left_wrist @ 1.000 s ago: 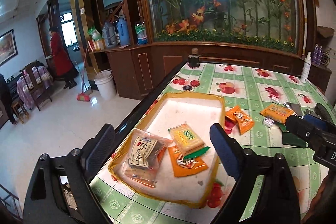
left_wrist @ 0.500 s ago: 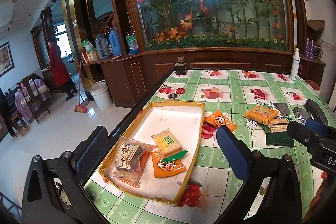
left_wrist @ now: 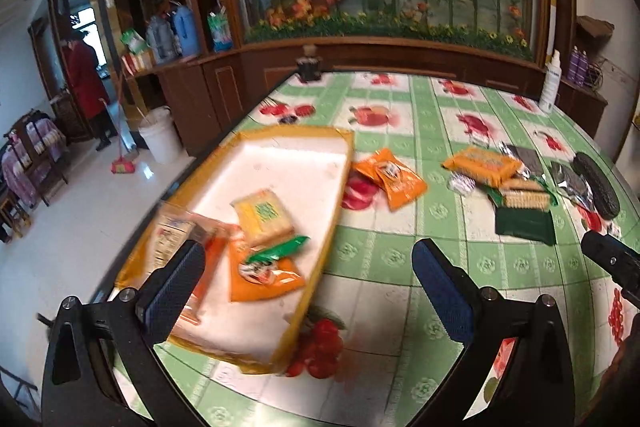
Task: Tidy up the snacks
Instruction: 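Withdraw both tools from the tray toward the remaining snacks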
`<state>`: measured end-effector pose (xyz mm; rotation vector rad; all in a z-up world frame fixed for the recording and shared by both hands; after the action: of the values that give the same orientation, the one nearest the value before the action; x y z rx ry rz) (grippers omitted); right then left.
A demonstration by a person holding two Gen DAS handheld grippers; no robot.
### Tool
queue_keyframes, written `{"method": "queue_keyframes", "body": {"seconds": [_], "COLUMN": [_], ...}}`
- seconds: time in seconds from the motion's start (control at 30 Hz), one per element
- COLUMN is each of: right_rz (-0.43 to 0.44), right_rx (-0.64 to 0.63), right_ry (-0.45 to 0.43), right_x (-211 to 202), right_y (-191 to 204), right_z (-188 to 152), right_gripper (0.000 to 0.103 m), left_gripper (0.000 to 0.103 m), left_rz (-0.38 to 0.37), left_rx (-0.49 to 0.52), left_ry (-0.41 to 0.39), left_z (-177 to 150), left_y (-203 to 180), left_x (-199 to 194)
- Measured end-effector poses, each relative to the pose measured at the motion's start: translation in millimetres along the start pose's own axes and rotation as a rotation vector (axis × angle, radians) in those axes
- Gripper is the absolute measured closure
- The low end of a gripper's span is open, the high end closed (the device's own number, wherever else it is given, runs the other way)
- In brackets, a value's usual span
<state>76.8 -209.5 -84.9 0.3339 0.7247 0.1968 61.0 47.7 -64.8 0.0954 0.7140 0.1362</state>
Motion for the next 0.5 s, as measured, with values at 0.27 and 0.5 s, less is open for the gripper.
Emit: {"method": "queue_keyframes", "body": {"seconds": [0.27,0.5], "right_rz": [-0.060,-0.098], "right_rx": [0.039,0.032], "right_ry": [0.029,0.034], "right_x": [4.0,7.8], "right_y": [-38.6,-60.5], "right_z": [-3.0,8.5], "right_gripper": [0.015,0.015], "left_gripper": [0.000,0.000], "left_rz": [-0.115,-0.162], "left_rx": [-0.007,0.001], "left_ry": [0.078,0.123], "left_z": [3.9,18.3], "left_y": [-30.3,-57.1], "left_x": [27.6,56.2]}}
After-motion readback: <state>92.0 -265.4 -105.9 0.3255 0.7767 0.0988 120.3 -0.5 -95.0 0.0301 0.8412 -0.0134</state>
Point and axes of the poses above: each gripper's, at about its wrist camera, not at the fingertips, and x roughly the way its jaws point, y to its left, z to its top, the point moved 3 cm from there along x, roughly the way its jaws point, and after that the axes turned 3 degrees about x, right-handed, at the moved point
